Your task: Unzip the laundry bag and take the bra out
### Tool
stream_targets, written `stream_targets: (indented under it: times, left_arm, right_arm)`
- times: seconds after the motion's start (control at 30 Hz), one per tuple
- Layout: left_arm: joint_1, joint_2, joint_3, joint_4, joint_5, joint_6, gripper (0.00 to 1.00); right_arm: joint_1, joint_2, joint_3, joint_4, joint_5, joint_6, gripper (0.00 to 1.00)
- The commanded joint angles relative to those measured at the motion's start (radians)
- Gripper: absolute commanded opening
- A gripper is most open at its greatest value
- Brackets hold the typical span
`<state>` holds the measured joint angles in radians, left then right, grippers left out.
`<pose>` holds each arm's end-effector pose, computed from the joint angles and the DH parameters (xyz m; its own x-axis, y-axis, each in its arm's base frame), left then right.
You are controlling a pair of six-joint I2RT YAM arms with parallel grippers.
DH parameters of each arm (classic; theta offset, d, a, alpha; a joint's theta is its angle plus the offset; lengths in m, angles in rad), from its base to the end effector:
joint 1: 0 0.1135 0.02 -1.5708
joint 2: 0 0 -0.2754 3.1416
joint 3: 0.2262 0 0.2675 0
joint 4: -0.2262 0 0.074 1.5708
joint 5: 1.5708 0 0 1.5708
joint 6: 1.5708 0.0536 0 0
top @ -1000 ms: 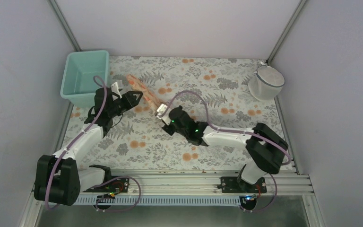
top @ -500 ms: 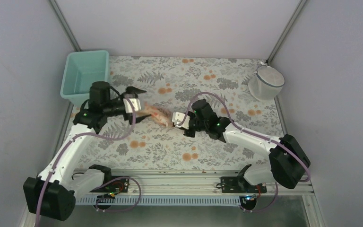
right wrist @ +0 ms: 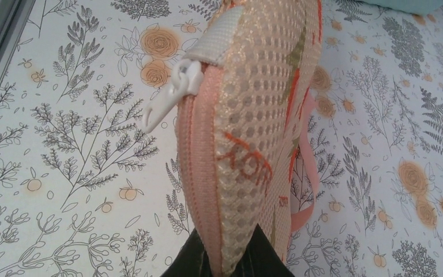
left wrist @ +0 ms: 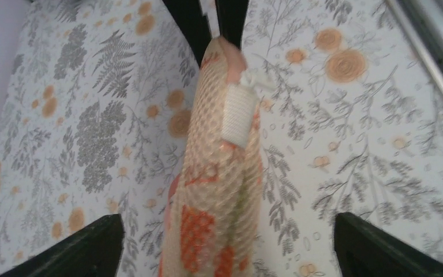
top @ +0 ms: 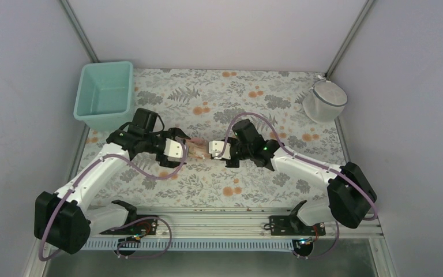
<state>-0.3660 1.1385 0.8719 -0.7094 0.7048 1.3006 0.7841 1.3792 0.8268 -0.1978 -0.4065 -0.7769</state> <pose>0.2082 -0.1170 0.2577 0.3830 0.6394 -0.6667 0.9086 -0.1305 0.3968 0.2053 0.2347 0.2141 0.2541 -0.6561 -0.7107 -0.9470 -0.0194 -0.3206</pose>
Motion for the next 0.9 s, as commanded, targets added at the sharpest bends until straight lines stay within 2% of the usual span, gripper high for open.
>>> stream_targets:
  times: [0.0, 0.23, 0.3, 0.33, 0.37, 0.47, 0.53, 0.6, 0.73, 0.87]
  left_arm:
    - [-0.009, 0.010, -0.045, 0.162, -0.078, -0.114, 0.82]
    - [-0.027, 0.012, -0.085, 0.195, -0.061, -0.108, 0.34]
    - [-0.033, 0.006, -0.094, 0.195, -0.053, -0.112, 0.18]
    - [-0.034, 0.004, -0.098, 0.201, -0.054, -0.124, 0.08]
    - [-0.035, 0.000, -0.100, 0.215, -0.060, -0.156, 0.03]
    - [-0.036, -0.024, -0.123, 0.330, -0.142, -0.265, 0.02]
    - [-0.041, -0.053, -0.156, 0.449, -0.236, -0.290, 0.02]
    - [-0.049, -0.087, -0.195, 0.647, -0.360, -0.284, 0.02]
    - [-0.063, -0.112, -0.244, 0.960, -0.552, -0.171, 0.02]
    - [-0.067, -0.119, -0.310, 1.268, -0.605, 0.045, 0.02]
  right_arm:
    - [0.000, -0.013, 0.032, 0.029, -0.032, -0.041, 0.04]
    - [-0.002, -0.039, 0.019, 0.072, -0.033, -0.017, 0.04]
    - [-0.002, -0.041, 0.019, 0.080, -0.023, -0.007, 0.04]
    - [-0.002, -0.042, 0.018, 0.088, -0.008, 0.005, 0.04]
    - [-0.002, -0.044, 0.020, 0.100, 0.012, 0.025, 0.08]
    - [-0.009, -0.069, 0.012, 0.152, 0.084, 0.098, 0.34]
    - [-0.020, -0.108, 0.011, 0.180, 0.097, 0.157, 0.45]
    - [-0.028, -0.151, 0.010, 0.199, 0.091, 0.213, 0.57]
    - [-0.039, -0.246, 0.006, 0.239, 0.084, 0.366, 0.76]
    - [-0.085, -0.285, 0.009, 0.302, 0.024, 0.605, 0.84]
